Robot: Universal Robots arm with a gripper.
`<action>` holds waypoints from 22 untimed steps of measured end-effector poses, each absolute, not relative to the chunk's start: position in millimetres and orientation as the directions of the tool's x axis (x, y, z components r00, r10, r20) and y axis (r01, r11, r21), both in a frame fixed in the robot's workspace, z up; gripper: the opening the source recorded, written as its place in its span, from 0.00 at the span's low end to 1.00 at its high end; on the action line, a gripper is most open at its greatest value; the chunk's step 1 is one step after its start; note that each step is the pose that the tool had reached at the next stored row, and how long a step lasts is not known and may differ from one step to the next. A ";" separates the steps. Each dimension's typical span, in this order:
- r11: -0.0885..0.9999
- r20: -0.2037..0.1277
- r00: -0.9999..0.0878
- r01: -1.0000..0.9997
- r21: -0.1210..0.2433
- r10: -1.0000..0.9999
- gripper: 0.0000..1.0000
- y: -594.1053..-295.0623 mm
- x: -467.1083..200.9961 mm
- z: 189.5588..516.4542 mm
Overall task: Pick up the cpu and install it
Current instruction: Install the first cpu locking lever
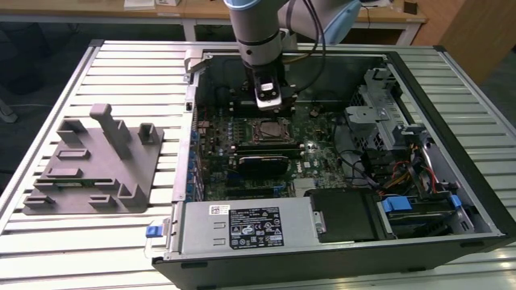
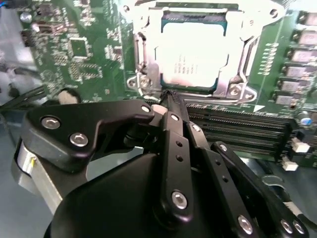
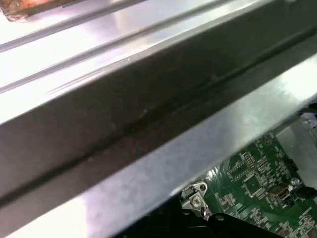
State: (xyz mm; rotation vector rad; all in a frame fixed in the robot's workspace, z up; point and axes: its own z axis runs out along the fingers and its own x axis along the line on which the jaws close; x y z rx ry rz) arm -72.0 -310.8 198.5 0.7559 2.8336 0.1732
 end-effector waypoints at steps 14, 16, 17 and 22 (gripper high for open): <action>0.865 -0.098 -0.860 0.492 0.098 0.500 0.11 -328.2 -62.7 198.5; 0.865 -0.095 -0.861 0.492 0.094 0.500 0.11 -331.9 -62.1 198.5; 0.866 -0.094 -0.861 0.492 0.092 0.500 0.11 -333.5 -61.9 198.5; 0.866 -0.092 -0.861 0.493 0.085 0.499 0.11 -338.6 -61.3 198.4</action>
